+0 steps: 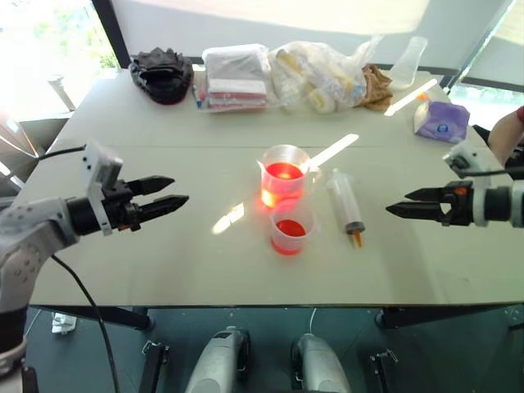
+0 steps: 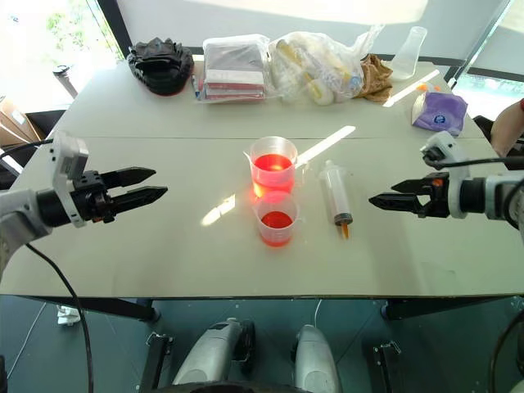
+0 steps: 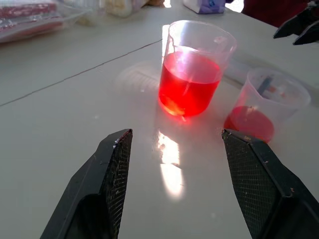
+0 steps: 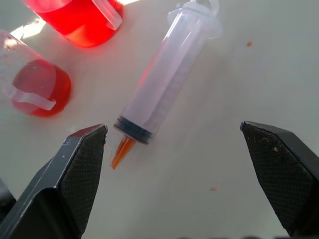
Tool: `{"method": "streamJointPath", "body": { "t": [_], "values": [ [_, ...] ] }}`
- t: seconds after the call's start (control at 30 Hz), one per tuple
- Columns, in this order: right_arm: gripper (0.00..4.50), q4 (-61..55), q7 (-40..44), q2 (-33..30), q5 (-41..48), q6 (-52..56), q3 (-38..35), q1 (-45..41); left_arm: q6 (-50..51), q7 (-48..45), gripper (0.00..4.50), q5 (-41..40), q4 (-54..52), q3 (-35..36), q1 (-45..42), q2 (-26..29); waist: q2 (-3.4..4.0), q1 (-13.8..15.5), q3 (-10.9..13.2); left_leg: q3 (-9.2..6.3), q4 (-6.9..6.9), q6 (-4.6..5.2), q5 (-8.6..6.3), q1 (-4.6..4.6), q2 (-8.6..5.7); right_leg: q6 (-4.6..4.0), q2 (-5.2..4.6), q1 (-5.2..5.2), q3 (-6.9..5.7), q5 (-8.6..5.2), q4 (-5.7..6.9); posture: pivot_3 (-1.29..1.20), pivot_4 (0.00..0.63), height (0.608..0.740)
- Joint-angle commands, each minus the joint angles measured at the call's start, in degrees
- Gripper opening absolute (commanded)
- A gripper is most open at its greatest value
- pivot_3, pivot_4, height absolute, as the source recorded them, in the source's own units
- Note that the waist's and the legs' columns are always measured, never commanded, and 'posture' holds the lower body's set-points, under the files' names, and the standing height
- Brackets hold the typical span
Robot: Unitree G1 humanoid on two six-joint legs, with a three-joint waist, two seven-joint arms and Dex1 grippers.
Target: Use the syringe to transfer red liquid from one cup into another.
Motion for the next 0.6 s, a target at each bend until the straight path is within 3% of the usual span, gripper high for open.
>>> {"method": "streamJointPath", "body": {
  "t": [0.03, 0.13, 0.27, 0.47, 0.6],
  "values": [
    [4.48, 5.4, 5.0, -1.3, -4.0, 1.2, 7.6, -12.9, -1.3, -10.9, 3.01, 1.2, 5.4, -3.5, -6.7, 5.7, 0.01, -0.6, 0.0, 0.00, -0.01, 0.00, 0.00, -0.06, 0.00, 0.00, 0.00, -0.07, 0.00, 0.00, -0.01, 0.00, 0.150, 0.740],
    [4.48, 15.3, 9.7, 2.0, -9.6, 3.0, 17.8, -26.3, -2.4, -19.7, 3.01, 3.2, 10.8, -8.5, -13.3, 8.9, 0.00, -1.2, 0.0, 0.05, -0.16, -0.01, 0.00, -0.18, -0.03, 0.04, -0.01, -0.19, 0.00, 0.02, -0.14, 0.00, 0.150, 0.740],
    [4.48, 40.3, 11.0, 15.3, -15.8, 8.5, 25.5, -44.2, -5.3, -26.7, 3.01, 6.6, 17.7, -14.3, -24.5, 7.0, 0.00, -1.9, 0.0, 0.18, -0.26, -0.33, 0.20, -0.41, -0.05, 0.22, -0.01, -0.28, 0.00, 0.13, -0.05, 0.00, 0.150, 0.740],
    [4.48, 59.3, 13.5, 24.5, -28.6, -2.2, 33.5, -51.1, -6.3, -28.8, 3.01, 8.5, 18.2, -16.3, -29.2, 3.9, -0.01, -1.4, 0.0, 0.18, -0.14, -0.44, 0.50, -1.10, -0.09, 0.26, 0.07, -1.05, -0.11, 0.15, 0.42, 0.00, 0.150, 0.740],
    [4.48, 64.9, 14.5, 29.9, -33.8, -7.3, 34.4, -52.1, -5.0, -25.0, 3.01, 6.9, 13.1, -12.6, -23.7, 2.5, -0.01, -1.6, 0.0, 0.19, 0.24, -0.38, 0.50, -1.59, -0.10, 0.32, 0.23, -1.52, -0.14, 0.17, 0.97, 0.00, 0.150, 0.740]
  ]
}}
